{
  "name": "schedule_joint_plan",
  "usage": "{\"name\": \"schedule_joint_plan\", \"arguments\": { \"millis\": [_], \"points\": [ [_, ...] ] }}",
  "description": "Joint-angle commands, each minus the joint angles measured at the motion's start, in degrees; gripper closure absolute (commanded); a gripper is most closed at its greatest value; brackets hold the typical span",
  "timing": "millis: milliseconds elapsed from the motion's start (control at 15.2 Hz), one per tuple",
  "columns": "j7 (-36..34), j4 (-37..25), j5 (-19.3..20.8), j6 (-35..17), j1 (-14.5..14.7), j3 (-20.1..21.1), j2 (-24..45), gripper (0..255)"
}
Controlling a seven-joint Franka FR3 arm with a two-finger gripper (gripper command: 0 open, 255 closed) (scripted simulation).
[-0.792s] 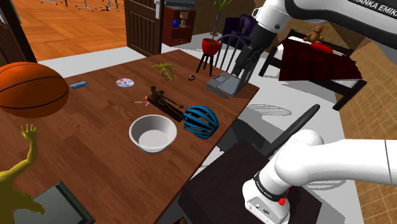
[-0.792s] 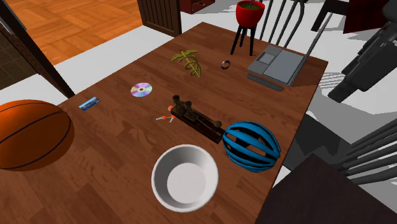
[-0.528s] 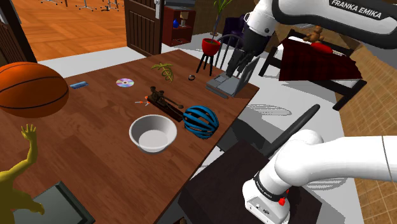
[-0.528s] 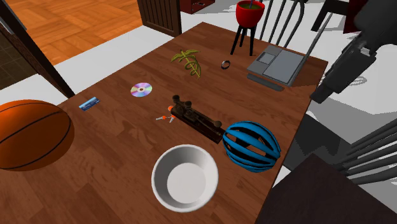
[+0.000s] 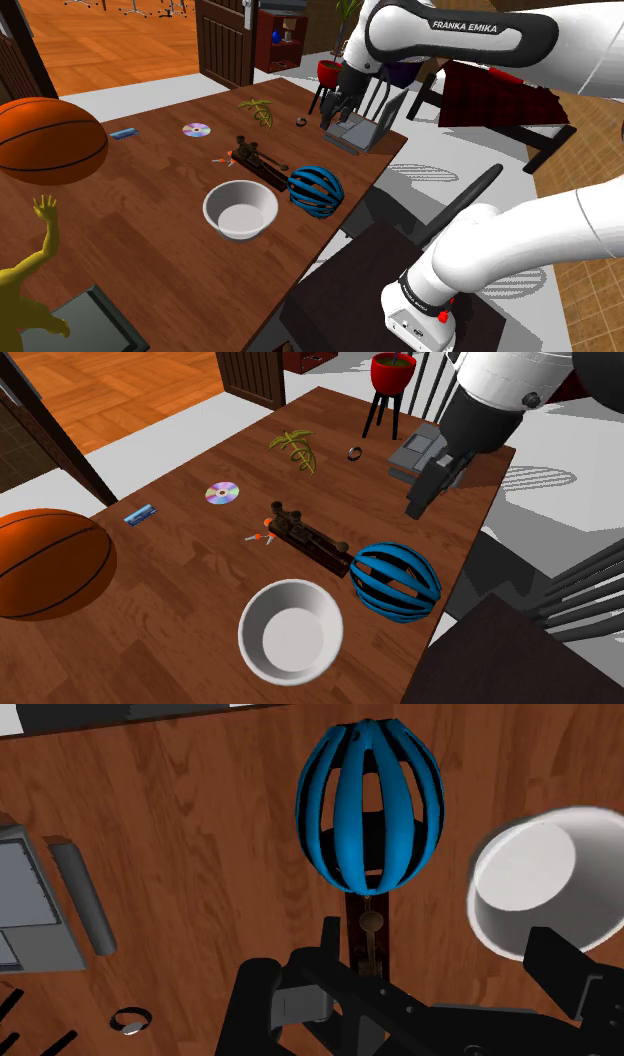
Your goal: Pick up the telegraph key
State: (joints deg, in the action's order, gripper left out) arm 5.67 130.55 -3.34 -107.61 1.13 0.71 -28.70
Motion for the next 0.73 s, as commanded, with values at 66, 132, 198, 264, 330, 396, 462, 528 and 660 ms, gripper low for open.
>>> {"name": "schedule_joint_plan", "arguments": {
  "millis": [66, 132, 198, 264, 330, 396, 462, 528, 660],
  "points": [
    [-0.7, -1.1, -0.1, -4.3, 0.2, 0.7, 5.9, 0],
    [-1.0, -1.8, -0.1, -5.6, 0.2, 0.9, 7.9, 0],
    [-1.2, -2.4, -0.1, -6.8, 0.3, 1.0, 9.9, 0],
    [-1.5, -3.2, -0.1, -8.0, 0.3, 1.2, 12.0, 0],
    [-1.8, -4.0, 0.0, -9.1, 0.4, 1.4, 14.1, 0],
    [-2.0, -4.9, 0.0, -10.2, 0.4, 1.6, 16.2, 0],
    [-2.3, -5.9, 0.1, -11.2, 0.4, 1.7, 18.4, 0],
    [-2.6, -7.0, 0.2, -12.1, 0.5, 1.9, 20.5, 0],
    [-3.1, -9.3, 0.5, -13.8, 0.6, 2.1, 24.8, 0]
  ]
}}
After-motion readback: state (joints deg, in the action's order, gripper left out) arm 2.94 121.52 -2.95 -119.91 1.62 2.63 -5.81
